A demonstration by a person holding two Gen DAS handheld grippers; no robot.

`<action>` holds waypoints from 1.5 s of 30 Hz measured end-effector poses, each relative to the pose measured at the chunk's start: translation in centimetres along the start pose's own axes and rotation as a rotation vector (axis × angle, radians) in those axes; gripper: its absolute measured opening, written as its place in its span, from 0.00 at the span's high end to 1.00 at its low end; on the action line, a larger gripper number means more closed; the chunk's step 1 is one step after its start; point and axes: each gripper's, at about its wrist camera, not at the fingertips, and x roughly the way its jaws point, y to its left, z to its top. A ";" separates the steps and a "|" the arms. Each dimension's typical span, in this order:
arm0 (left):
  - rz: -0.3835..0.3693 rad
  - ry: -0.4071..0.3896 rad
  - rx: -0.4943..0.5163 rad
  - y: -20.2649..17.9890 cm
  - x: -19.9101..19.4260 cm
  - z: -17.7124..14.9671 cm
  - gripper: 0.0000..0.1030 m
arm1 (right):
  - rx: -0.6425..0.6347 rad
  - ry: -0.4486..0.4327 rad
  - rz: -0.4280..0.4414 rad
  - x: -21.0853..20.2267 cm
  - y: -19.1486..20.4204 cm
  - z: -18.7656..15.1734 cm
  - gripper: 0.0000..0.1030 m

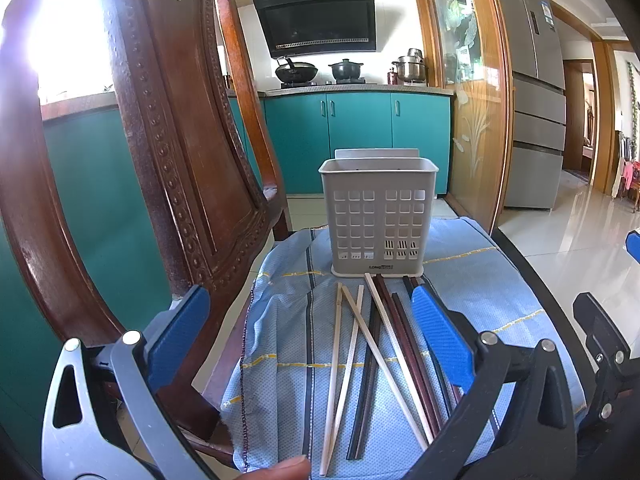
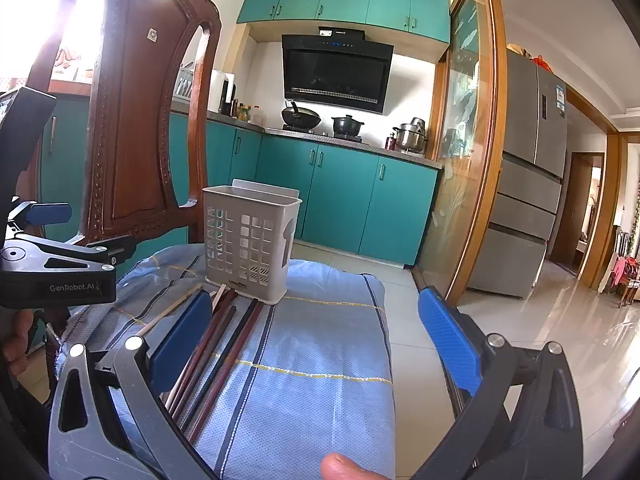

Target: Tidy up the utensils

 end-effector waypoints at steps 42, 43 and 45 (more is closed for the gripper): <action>-0.107 0.167 0.119 -1.7 2.4 1.4 0.60 | 0.062 0.460 0.097 8.0 -2.1 -1.7 0.73; -0.126 0.178 0.129 -1.8 2.7 2.3 0.63 | 0.050 0.460 0.116 8.0 -1.8 -1.3 0.75; -0.147 0.187 0.155 -2.2 3.6 4.1 0.66 | 0.016 0.460 0.153 9.1 -1.0 -0.4 0.76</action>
